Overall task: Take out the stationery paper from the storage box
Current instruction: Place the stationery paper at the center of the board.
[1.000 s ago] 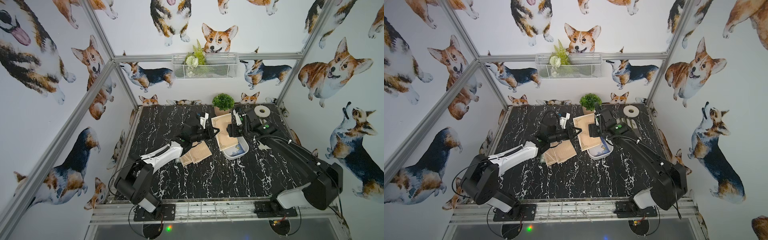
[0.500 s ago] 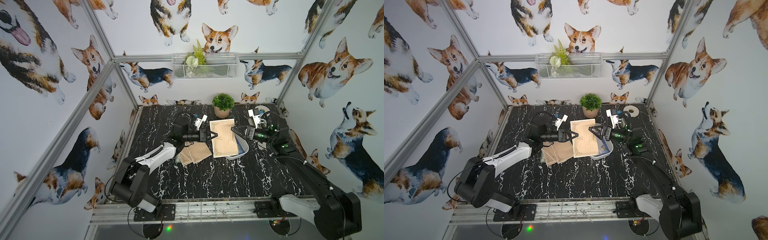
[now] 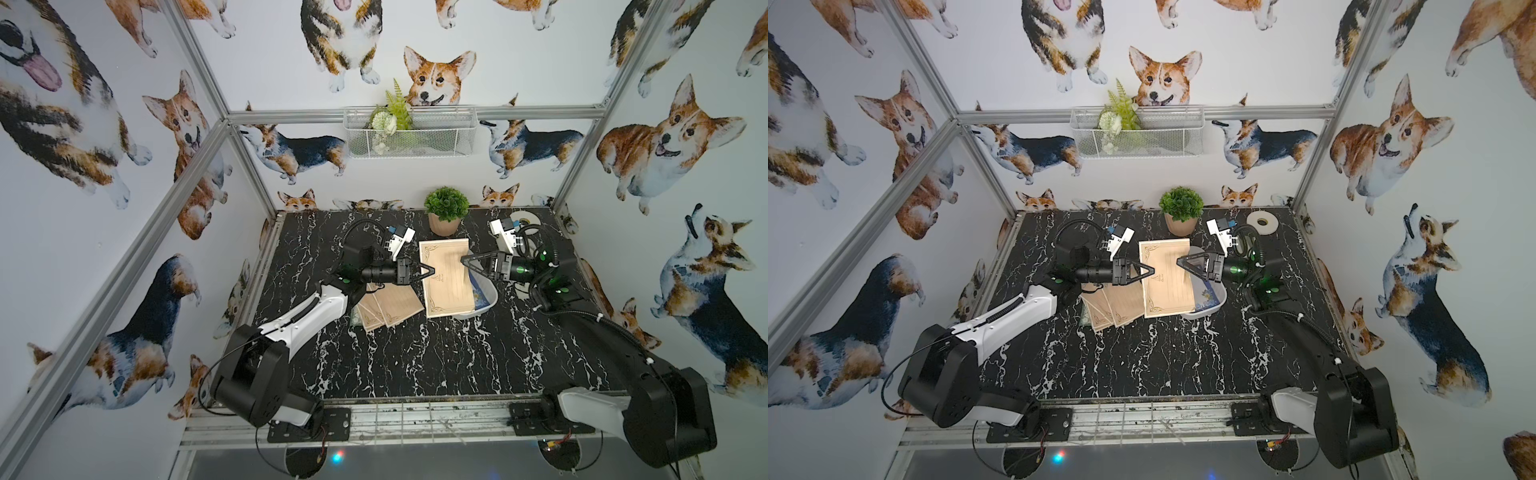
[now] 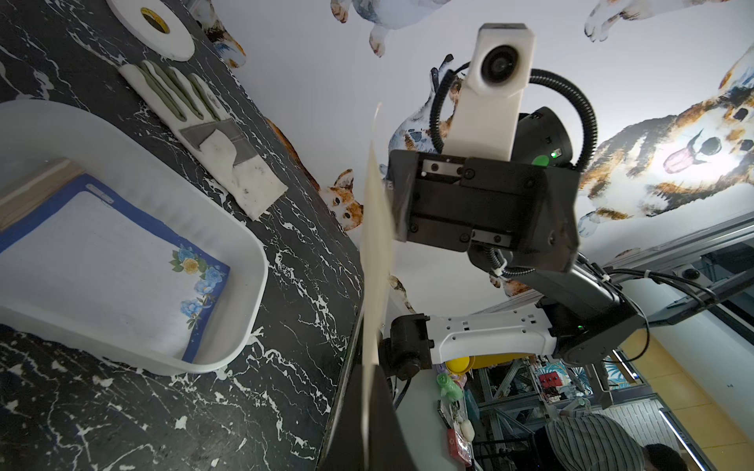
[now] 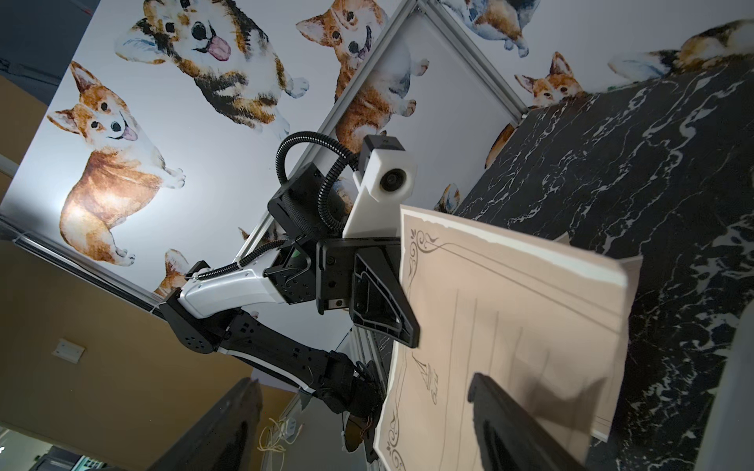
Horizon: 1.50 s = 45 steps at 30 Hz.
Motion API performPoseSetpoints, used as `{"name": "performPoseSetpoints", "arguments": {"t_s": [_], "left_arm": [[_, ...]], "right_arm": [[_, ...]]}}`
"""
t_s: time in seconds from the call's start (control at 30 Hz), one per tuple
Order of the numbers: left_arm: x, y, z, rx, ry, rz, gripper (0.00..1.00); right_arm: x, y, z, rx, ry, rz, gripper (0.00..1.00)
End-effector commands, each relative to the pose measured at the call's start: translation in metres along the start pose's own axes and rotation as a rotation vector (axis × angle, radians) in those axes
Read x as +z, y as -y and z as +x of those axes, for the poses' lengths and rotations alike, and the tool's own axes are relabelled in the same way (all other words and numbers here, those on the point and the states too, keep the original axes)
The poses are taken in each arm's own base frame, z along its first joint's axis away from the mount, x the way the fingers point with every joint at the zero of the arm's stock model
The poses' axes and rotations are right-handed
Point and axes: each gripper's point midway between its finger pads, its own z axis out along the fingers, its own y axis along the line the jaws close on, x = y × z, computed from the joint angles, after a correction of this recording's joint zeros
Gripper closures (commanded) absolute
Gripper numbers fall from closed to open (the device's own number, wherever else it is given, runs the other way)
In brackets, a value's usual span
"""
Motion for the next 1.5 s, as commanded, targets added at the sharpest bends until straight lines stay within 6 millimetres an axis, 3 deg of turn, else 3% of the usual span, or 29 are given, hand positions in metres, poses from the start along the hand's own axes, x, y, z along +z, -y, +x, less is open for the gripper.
{"name": "performPoseSetpoints", "arguments": {"t_s": [0.0, 0.2, 0.47, 0.67, 0.8, 0.93, 1.0, 1.1, 1.17, 1.33, 1.4, 1.43, 1.47], "left_arm": [[-0.001, 0.002, 0.0, 0.026, -0.005, -0.002, 1.0], [-0.002, 0.006, -0.001, 0.033, -0.003, 0.003, 1.0], [-0.004, 0.011, -0.001, 0.043, -0.002, 0.003, 1.0], [-0.003, 0.006, -0.002, 0.036, 0.002, -0.005, 1.0], [-0.001, 0.003, -0.003, 0.024, 0.003, -0.005, 1.0], [0.0, 0.002, -0.005, 0.018, 0.005, -0.001, 1.0], [0.0, 0.002, -0.005, 0.016, 0.005, 0.0, 1.0], [0.0, 0.004, -0.005, 0.021, 0.005, 0.004, 1.0], [-0.001, 0.005, -0.005, 0.022, 0.004, 0.002, 1.0], [-0.001, 0.005, -0.004, 0.026, 0.0, -0.003, 1.0], [-0.001, 0.005, -0.004, 0.026, 0.0, -0.004, 1.0], [-0.001, 0.005, -0.004, 0.027, -0.001, -0.004, 1.0], [-0.001, 0.005, -0.004, 0.026, -0.001, -0.005, 1.0]], "right_arm": [[-0.009, 0.007, 0.011, -0.058, -0.025, 0.114, 0.14], [-0.013, 0.014, 0.009, -0.023, -0.008, 0.112, 0.13], [-0.011, 0.036, 0.013, 0.046, -0.014, 0.129, 0.14], [-0.006, 0.044, 0.023, 0.115, -0.04, 0.08, 0.18], [0.001, 0.039, 0.032, 0.11, -0.066, 0.058, 0.25], [0.011, 0.032, 0.04, 0.099, -0.105, 0.038, 0.38], [0.014, 0.032, 0.044, 0.101, -0.121, 0.035, 0.52], [0.015, 0.038, 0.048, 0.114, -0.132, 0.04, 0.77], [0.015, 0.041, 0.049, 0.122, -0.13, 0.05, 1.0], [0.014, 0.038, 0.045, 0.106, -0.117, 0.068, 1.0], [0.013, 0.038, 0.044, 0.105, -0.119, 0.079, 0.52], [0.013, 0.037, 0.044, 0.104, -0.123, 0.081, 0.5], [0.013, 0.037, 0.044, 0.101, -0.124, 0.082, 0.69]]}}
